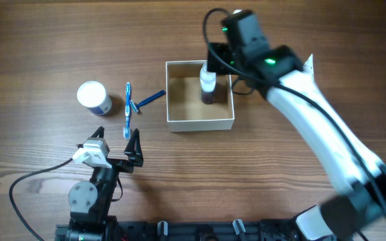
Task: Pack container
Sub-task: 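Move the right gripper to the white leaf-print tube and grasp it, then place the white tube upright in the box beside the soap bottle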
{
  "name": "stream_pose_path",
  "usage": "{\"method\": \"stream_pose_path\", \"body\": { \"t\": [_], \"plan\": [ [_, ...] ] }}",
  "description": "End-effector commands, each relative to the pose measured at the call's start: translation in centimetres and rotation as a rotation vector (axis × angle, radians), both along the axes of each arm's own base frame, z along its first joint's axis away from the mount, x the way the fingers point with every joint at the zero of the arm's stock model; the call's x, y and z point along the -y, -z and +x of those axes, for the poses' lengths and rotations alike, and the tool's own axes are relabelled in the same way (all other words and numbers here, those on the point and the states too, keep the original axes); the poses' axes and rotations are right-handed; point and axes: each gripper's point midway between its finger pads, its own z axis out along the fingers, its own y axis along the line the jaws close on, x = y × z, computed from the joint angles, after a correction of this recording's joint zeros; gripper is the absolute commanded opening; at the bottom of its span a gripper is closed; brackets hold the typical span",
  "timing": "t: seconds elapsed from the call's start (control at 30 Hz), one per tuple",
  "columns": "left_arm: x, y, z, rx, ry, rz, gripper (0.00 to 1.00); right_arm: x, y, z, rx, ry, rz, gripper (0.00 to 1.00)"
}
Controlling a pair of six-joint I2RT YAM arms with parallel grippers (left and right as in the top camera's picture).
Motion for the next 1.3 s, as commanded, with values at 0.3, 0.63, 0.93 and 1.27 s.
{"method": "stream_pose_path", "body": {
  "t": [0.3, 0.63, 0.93, 1.27],
  "plan": [
    [-0.1, 0.3, 0.0, -0.001, -0.005, 0.007, 1.00, 18.6, -5.8, -2.5, 0.033, 0.395, -0.033, 0.92],
    [-0.1, 0.3, 0.0, -0.001, -0.005, 0.007, 1.00, 21.1, 4.2, -0.8, -0.265, 0.445, -0.111, 0.71],
    [-0.1, 0.3, 0.0, -0.001, -0.005, 0.007, 1.00, 20.9, 6.2, -1.0, -0.337, 0.443, -0.111, 0.04],
    [-0.1, 0.3, 0.0, -0.001, -0.005, 0.007, 1.00, 16.1, -6.0, -5.0, -0.021, 0.286, 0.004, 0.04]
  ]
}}
